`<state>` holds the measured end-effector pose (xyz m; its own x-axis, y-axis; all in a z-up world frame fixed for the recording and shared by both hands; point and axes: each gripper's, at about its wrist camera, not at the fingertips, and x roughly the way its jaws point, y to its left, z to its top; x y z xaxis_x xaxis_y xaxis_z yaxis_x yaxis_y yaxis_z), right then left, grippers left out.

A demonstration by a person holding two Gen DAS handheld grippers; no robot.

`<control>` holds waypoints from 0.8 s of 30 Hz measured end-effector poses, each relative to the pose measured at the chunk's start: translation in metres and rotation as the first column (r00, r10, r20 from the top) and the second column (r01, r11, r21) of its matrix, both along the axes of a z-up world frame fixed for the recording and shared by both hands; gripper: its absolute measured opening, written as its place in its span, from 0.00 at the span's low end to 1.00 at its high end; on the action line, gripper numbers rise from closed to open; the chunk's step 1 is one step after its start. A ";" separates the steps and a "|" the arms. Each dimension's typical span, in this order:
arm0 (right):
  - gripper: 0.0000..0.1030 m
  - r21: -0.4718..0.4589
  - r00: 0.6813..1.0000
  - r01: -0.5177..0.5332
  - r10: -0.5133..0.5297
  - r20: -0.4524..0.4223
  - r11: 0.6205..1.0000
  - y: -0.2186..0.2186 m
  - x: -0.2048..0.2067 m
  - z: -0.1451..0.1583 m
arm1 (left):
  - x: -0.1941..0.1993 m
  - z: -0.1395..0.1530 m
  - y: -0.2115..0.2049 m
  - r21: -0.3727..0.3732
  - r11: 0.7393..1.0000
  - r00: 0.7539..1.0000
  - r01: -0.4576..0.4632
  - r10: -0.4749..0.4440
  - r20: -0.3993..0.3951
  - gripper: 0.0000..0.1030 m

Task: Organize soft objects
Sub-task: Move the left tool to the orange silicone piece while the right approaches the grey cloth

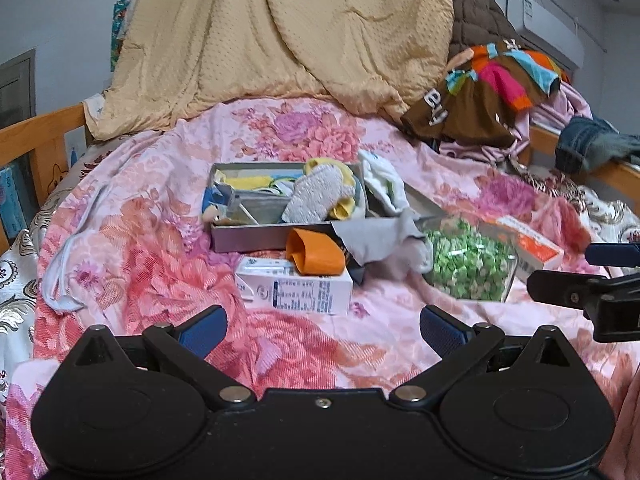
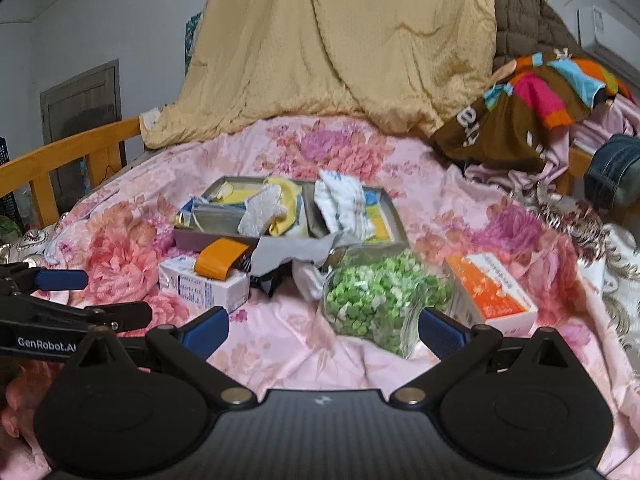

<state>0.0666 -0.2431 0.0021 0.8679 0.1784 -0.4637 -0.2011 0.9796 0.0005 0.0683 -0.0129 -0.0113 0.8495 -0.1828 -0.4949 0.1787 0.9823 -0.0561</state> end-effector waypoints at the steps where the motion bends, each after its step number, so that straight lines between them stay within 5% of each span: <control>1: 1.00 -0.002 1.000 0.000 0.000 -0.011 1.000 0.001 0.001 -0.002 | 0.001 -0.001 0.000 0.003 1.000 1.000 0.001 -0.001 -0.006 0.99; 15: 1.00 0.085 0.982 0.061 -0.045 -0.181 0.995 -0.010 0.034 -0.022 | 0.018 -0.013 0.001 0.001 1.000 0.997 -0.030 0.030 -0.073 0.99; 24: 1.00 0.134 0.975 0.059 -0.028 -0.221 0.989 -0.010 0.054 -0.031 | 0.030 -0.015 -0.003 0.019 0.999 0.998 -0.043 0.044 -0.047 0.99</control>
